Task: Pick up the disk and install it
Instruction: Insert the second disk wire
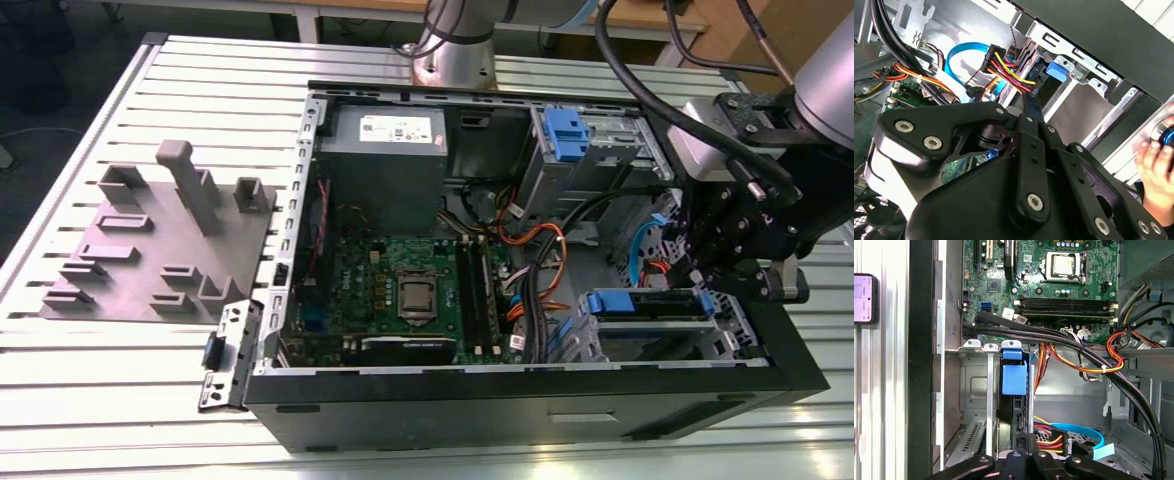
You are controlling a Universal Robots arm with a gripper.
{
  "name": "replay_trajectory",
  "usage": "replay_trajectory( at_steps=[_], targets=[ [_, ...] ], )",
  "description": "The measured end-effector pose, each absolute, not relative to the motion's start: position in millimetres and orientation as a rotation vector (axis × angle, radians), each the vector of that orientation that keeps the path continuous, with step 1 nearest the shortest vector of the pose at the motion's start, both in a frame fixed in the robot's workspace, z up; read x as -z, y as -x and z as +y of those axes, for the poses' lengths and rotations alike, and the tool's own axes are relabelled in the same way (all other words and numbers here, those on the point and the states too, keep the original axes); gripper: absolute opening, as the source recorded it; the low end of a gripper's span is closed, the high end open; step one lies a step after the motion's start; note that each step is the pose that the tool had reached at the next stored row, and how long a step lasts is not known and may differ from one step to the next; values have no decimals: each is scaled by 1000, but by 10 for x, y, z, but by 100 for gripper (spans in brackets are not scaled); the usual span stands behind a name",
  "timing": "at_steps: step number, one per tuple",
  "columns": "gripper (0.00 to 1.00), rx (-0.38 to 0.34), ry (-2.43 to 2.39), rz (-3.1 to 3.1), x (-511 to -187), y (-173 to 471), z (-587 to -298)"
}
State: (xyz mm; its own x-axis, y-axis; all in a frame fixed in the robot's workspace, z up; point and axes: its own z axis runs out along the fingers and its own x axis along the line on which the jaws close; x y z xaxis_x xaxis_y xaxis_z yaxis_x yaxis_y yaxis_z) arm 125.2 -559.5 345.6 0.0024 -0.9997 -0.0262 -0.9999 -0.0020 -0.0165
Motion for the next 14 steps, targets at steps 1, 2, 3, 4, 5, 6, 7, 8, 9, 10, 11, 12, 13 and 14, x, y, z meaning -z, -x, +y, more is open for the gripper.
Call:
replay_trajectory(
  at_steps=[1,2,3,4,5,6,7,8,9,10,11,12,13,14],
  targets=[
    [11,-11,2203,2198,-3456,-1252,-5595],
    [11,-11,2203,2198,-3456,-1252,-5595],
    [11,-11,2203,2198,-3456,-1252,-5595],
    [11,-11,2203,2198,-3457,-1252,-5595],
    [11,-11,2203,2198,-3458,-1246,-5595],
    [11,-10,2203,2198,-3460,-1230,-5595],
    [11,-10,2203,2198,-3461,-1209,-5595],
    [11,-10,2202,2197,-3467,-1178,-5595],
    [11,-10,2202,2197,-3479,-1178,-5590],
    [11,-10,2202,2197,-3490,-1179,-5584],
    [11,-10,2202,2197,-3514,-1178,-5572],
    [11,-10,2202,2197,-3528,-1178,-5564],
    [11,-10,2202,2197,-3539,-1178,-5557],
    [11,-10,2202,2197,-3553,-1178,-5546]
  ],
)
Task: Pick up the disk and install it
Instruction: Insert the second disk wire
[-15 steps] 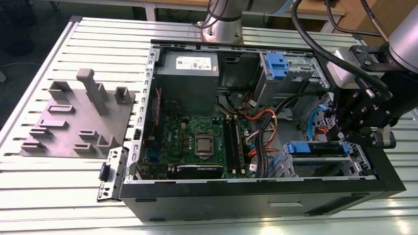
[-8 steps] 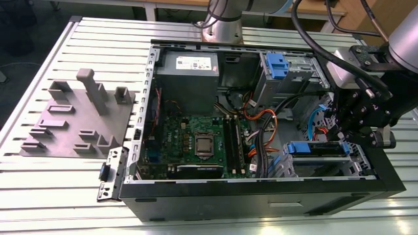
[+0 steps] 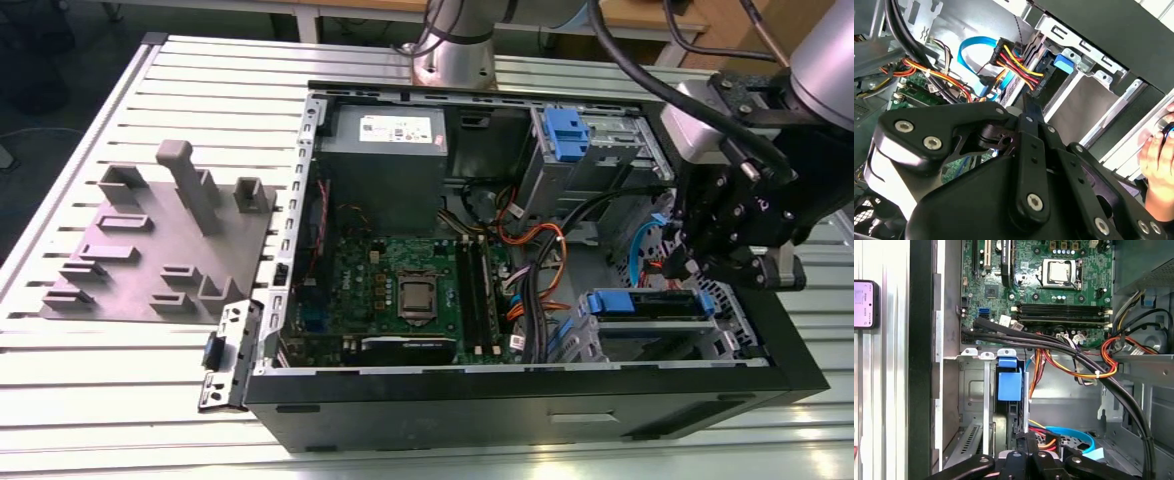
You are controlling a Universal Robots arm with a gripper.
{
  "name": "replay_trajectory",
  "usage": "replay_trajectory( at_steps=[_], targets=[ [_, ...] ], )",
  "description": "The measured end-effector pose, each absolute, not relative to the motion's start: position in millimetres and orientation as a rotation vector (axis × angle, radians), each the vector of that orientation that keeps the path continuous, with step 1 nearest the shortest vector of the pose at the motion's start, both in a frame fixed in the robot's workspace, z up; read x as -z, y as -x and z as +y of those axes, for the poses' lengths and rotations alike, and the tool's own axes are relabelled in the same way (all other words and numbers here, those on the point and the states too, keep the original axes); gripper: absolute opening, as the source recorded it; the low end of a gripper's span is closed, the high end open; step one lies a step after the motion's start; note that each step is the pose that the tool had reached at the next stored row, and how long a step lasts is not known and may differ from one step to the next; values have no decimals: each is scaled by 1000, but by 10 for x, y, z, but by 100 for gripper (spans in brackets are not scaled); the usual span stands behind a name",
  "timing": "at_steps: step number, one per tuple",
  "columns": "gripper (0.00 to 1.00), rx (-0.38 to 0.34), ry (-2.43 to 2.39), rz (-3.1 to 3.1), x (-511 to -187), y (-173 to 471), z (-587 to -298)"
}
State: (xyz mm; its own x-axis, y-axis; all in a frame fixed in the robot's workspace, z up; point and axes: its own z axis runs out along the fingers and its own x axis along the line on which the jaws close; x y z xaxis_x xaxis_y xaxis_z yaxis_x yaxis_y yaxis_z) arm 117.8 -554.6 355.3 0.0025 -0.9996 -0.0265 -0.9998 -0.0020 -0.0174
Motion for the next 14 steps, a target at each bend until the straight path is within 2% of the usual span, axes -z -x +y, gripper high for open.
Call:
replay_trajectory(
  at_steps=[14],
  targets=[
    [11,-9,2202,2197,-3612,-1169,-5453]
  ],
)
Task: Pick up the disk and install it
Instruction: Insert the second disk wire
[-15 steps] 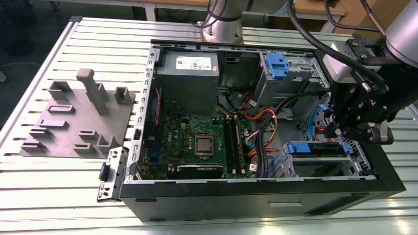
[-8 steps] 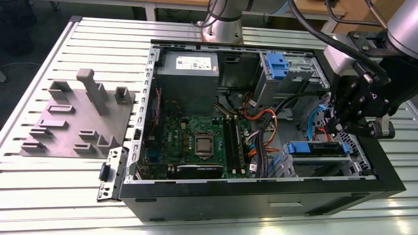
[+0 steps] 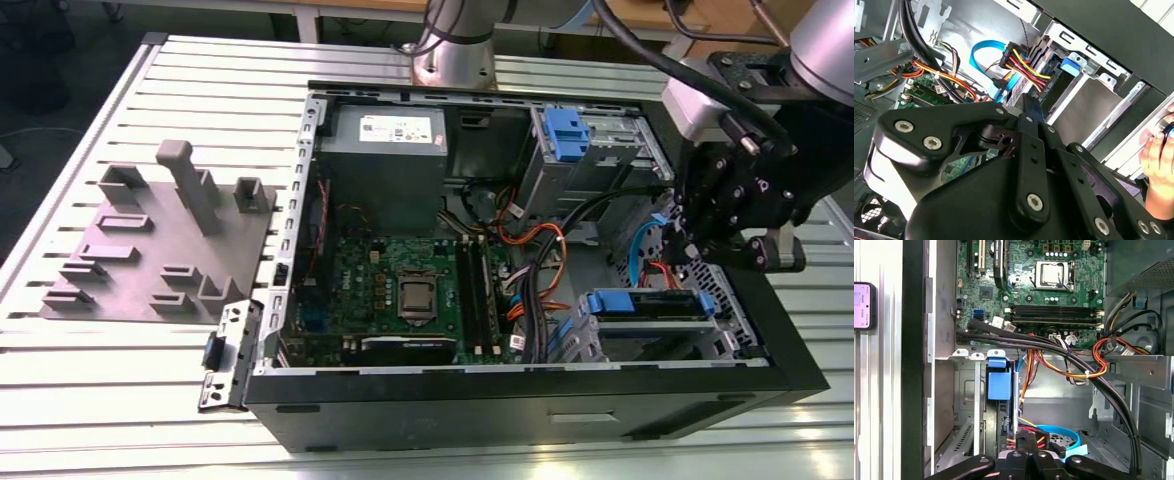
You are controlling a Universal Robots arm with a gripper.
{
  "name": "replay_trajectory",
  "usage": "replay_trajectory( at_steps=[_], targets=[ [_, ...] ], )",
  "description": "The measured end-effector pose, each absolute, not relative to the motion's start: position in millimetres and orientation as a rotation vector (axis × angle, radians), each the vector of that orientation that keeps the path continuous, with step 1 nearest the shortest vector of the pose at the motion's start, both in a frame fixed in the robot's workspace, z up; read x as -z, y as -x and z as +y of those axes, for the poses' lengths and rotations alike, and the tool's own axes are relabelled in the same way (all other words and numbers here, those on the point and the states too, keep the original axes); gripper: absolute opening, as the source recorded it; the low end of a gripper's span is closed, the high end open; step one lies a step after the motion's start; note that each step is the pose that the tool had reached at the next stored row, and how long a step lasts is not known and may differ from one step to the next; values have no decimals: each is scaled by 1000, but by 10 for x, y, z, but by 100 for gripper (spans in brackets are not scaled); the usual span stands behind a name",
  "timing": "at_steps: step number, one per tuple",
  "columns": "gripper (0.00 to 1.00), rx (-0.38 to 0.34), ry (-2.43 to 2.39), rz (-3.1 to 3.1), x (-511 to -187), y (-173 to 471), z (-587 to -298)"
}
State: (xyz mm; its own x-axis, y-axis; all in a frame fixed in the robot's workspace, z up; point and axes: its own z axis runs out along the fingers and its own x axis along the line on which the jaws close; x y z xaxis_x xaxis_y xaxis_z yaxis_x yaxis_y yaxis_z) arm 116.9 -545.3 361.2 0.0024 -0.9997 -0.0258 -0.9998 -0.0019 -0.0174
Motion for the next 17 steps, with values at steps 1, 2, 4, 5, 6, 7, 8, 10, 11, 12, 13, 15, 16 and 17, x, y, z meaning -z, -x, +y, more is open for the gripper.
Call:
replay_trajectory(
  at_steps=[1,2,4,5,6,7,8,10,11,12,13,15,16,17],
  targets=[
    [11,-9,2202,2197,-3612,-1112,-5388],
    [11,-9,2202,2197,-3612,-1109,-5386],
    [11,-9,2202,2197,-3612,-1102,-5377],
    [11,-9,2202,2197,-3613,-1096,-5371],
    [11,-9,2202,2197,-3613,-1094,-5368],
    [11,-9,2202,2197,-3612,-1091,-5366],
    [11,-9,2202,2197,-3613,-1087,-5361],
    [11,-9,2202,2197,-3612,-1083,-5356],
    [11,-9,2202,2197,-3612,-1079,-5352],
    [11,-9,2202,2197,-3612,-1076,-5349],
    [11,-9,2202,2197,-3613,-1074,-5346],
    [11,-9,2202,2197,-3613,-1067,-5338],
    [11,-9,2202,2197,-3612,-1065,-5336],
    [11,-9,2202,2197,-3612,-1062,-5333]
  ],
)
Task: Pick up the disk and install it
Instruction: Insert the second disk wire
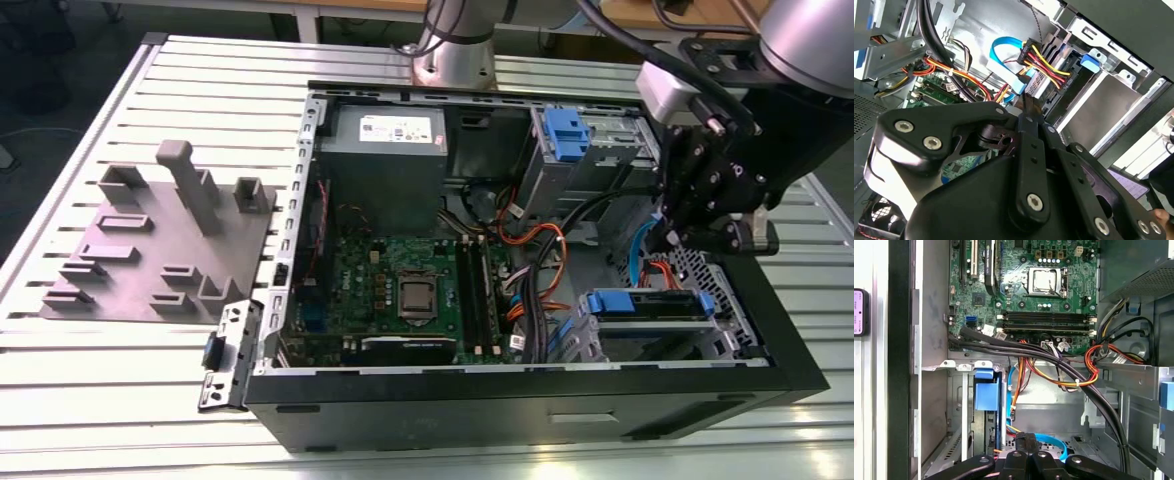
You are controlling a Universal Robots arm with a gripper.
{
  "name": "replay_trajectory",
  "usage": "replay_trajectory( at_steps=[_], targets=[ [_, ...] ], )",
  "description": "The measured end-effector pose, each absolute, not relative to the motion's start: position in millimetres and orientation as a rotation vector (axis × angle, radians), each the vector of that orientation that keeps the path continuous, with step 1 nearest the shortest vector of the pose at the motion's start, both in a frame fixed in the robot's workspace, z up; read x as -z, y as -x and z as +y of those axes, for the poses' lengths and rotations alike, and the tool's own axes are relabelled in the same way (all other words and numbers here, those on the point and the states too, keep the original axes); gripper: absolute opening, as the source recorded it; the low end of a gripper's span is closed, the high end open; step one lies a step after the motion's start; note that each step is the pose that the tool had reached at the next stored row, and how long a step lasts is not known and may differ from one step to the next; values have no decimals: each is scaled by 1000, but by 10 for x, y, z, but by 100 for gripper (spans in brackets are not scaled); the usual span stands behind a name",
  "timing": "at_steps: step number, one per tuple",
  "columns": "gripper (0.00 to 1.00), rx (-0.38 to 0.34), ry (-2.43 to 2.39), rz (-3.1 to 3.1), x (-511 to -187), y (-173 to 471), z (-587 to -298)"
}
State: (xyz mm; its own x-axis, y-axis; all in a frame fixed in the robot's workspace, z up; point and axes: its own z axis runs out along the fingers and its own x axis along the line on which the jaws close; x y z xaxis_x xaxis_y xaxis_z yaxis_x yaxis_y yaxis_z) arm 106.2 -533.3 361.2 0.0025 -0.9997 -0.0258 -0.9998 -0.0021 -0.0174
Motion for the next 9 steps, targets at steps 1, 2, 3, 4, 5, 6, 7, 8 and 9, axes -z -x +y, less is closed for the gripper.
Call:
replay_trajectory(
  at_steps=[1,2,3,4,5,6,7,8,9],
  targets=[
    [11,-9,2202,2197,-3612,-1059,-5330],
    [11,-9,2202,2197,-3612,-1057,-5327],
    [11,-9,2202,2197,-3612,-1055,-5325],
    [11,-9,2202,2197,-3613,-1053,-5322],
    [11,-9,2202,2197,-3612,-1047,-5316],
    [11,-9,2202,2197,-3613,-1044,-5313],
    [11,-9,2202,2197,-3612,-1037,-5305],
    [11,-9,2202,2197,-3612,-1035,-5303],
    [11,-9,2202,2197,-3613,-1033,-5300]
  ],
)
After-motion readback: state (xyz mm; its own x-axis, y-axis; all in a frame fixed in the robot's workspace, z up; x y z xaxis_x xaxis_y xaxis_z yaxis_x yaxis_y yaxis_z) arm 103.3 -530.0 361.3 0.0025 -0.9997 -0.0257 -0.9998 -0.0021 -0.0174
